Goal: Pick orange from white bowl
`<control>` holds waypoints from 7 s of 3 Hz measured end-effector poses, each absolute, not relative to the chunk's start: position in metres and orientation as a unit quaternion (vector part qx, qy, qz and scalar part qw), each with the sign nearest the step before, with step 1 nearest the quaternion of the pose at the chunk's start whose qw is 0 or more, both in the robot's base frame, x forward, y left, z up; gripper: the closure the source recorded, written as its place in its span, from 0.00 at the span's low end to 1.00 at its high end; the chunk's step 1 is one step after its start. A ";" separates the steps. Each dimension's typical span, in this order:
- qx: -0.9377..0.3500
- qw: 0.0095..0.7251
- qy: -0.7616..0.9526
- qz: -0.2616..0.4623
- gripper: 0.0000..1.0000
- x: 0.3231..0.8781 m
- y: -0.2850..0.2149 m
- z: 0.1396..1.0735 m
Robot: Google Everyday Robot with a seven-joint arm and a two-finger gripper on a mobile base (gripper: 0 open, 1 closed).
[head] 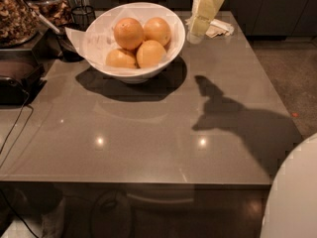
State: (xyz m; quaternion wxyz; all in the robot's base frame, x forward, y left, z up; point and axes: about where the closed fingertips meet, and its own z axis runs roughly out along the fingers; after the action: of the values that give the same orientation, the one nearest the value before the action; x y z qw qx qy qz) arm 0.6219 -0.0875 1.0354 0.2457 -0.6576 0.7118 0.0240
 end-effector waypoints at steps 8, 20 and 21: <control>-0.664 0.278 0.692 0.051 0.00 0.705 0.030 0.999; -0.682 0.280 0.669 0.092 1.00 0.718 0.059 0.967; -0.691 0.297 0.651 0.100 1.00 0.706 0.063 0.984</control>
Offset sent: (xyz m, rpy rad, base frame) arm 0.0472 0.0859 0.0211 -0.0941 -0.0362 0.0774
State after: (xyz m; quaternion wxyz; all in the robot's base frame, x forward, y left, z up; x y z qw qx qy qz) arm 0.7057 0.0633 0.9836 0.2973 -0.6909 0.6514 0.0999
